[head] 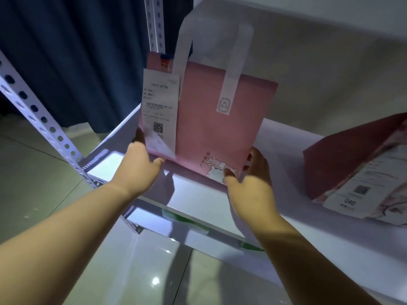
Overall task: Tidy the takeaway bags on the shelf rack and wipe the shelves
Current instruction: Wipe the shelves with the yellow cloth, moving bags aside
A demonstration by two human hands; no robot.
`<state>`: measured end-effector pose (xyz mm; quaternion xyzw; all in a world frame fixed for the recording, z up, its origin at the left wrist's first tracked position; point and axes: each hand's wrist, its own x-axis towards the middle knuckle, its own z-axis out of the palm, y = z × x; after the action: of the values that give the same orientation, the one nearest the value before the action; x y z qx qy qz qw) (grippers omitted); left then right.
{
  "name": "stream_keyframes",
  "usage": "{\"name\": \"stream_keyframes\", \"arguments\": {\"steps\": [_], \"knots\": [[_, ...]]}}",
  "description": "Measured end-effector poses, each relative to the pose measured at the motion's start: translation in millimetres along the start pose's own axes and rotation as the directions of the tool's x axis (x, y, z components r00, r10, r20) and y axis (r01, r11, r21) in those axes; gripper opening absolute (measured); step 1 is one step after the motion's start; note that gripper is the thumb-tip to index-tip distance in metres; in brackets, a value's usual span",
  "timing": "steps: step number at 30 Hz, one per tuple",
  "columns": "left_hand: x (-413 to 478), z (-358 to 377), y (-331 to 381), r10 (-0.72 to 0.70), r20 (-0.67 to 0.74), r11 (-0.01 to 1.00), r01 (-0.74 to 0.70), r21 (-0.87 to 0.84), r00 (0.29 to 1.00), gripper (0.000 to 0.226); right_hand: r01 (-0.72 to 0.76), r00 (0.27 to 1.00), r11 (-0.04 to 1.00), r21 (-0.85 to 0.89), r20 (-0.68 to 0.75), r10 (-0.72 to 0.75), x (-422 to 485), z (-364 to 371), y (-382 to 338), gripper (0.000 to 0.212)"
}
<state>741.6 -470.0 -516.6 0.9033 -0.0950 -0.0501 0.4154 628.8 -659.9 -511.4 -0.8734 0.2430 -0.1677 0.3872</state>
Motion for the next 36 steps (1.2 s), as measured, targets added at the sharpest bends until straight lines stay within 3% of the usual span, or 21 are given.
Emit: {"name": "stream_keyframes", "arguments": {"steps": [8, 15, 20, 26, 32, 36], "knots": [[16, 2, -8, -0.124, -0.073, 0.992, 0.123, -0.008, 0.990, 0.077, -0.020, 1.000, 0.998, 0.053, 0.018, 0.019, 3, -8, 10, 0.058], [22, -5, -3, -0.003, -0.009, 0.995, 0.002, -0.098, 1.000, 0.064, 0.030, 0.999, 0.998, 0.048, 0.029, -0.032, 2, -5, 9, 0.056], [7, 4, 3, 0.056, 0.008, 0.975, -0.053, -0.214, 0.998, 0.049, -0.061, 0.997, 0.996, 0.069, -0.039, 0.064, 11, -14, 14, 0.060], [-20, 27, 28, 0.151, 0.036, 0.959, -0.138, -0.249, 0.988, 0.050, -0.124, 0.983, 0.992, -0.039, -0.144, 0.117, 17, -42, 29, 0.058], [-43, 51, 49, 0.176, 0.130, 0.957, -0.139, -0.253, 0.976, 0.052, -0.222, 0.968, 0.970, -0.103, -0.143, 0.206, 22, -73, 47, 0.071], [-51, 59, 53, 0.117, 0.149, 0.974, -0.084, -0.212, 0.982, 0.050, -0.225, 0.970, 0.963, -0.146, -0.126, 0.207, 21, -82, 56, 0.074]]}}
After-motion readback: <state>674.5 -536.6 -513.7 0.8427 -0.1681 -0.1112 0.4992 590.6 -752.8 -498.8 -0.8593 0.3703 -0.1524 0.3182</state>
